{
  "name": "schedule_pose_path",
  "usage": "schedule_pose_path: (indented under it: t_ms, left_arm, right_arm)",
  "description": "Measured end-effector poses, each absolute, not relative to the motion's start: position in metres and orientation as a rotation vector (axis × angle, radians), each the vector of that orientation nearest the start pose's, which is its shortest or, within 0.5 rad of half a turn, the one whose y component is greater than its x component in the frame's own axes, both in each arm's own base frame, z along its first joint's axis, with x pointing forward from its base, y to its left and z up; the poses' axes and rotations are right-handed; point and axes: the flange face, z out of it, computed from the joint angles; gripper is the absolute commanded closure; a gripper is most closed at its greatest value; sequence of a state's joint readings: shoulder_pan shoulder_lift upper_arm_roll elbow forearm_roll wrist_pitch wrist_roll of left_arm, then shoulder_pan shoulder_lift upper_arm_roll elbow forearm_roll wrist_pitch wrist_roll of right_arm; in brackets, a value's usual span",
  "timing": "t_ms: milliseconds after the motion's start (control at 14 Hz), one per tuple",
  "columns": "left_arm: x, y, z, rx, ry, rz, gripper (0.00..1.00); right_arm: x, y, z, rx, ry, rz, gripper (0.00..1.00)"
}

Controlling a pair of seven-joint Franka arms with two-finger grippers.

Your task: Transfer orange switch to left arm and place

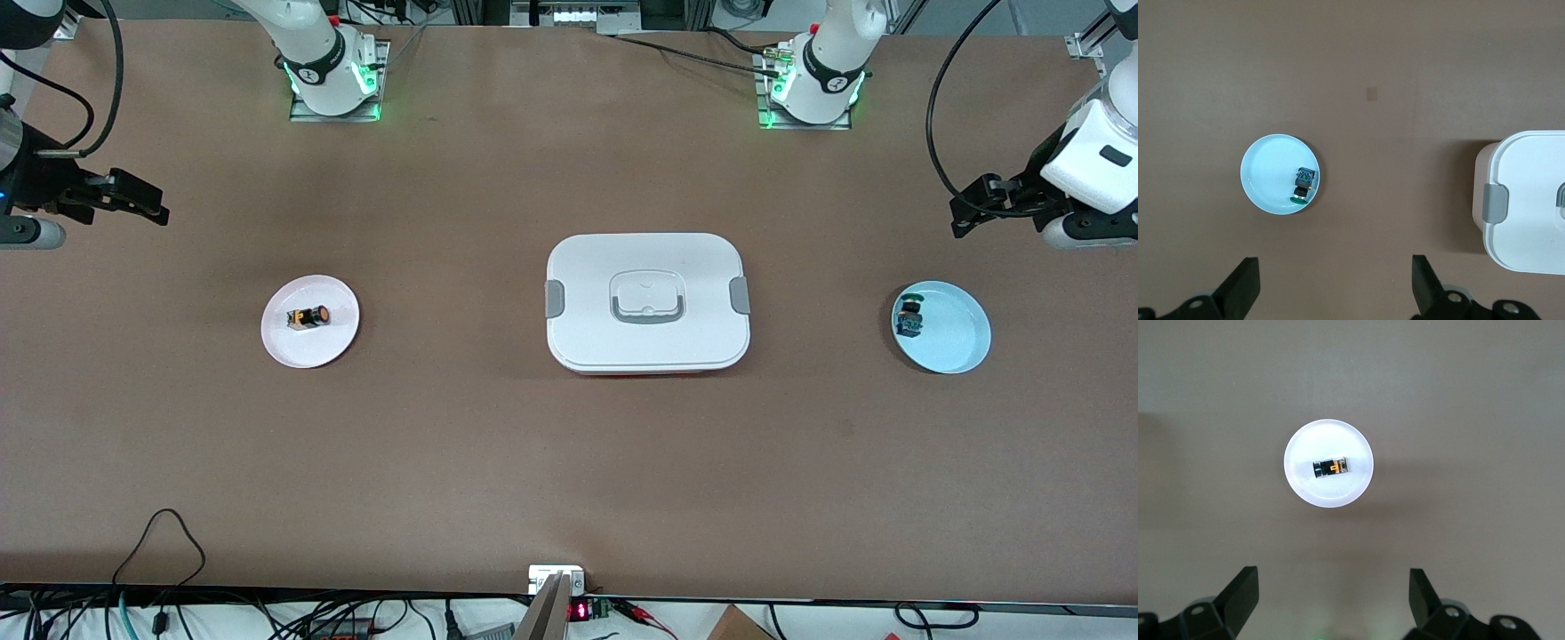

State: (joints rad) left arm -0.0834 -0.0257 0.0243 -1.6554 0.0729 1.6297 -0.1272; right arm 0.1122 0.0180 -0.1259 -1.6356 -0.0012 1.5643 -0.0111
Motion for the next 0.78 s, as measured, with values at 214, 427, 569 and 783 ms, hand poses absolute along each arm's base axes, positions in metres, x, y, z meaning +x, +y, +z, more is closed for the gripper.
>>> schedule_pose_path:
  t_ms: [214,427,569,783]
  left_arm:
    - [0.550,-0.026,0.604,-3.068,-0.095,-0.010,0.00]
    - [0.550,-0.027,0.604,-3.068,-0.093,-0.010,0.00]
    - [0.550,-0.027,0.604,-3.068,-0.093,-0.010,0.00]
    - [0.550,-0.027,0.604,-3.068,-0.093,-0.010,0.00]
  right_arm:
    - [0.555,-0.006,0.585,-3.141,0.001,0.136,0.00]
    - [0.555,-0.006,0.585,-3.141,0.000,0.135,0.00]
    - [0.555,-0.006,0.583,-3.141,0.000,0.143,0.00]
    - [0.558,-0.006,0.570,-3.141,0.003,0.183,0.00]
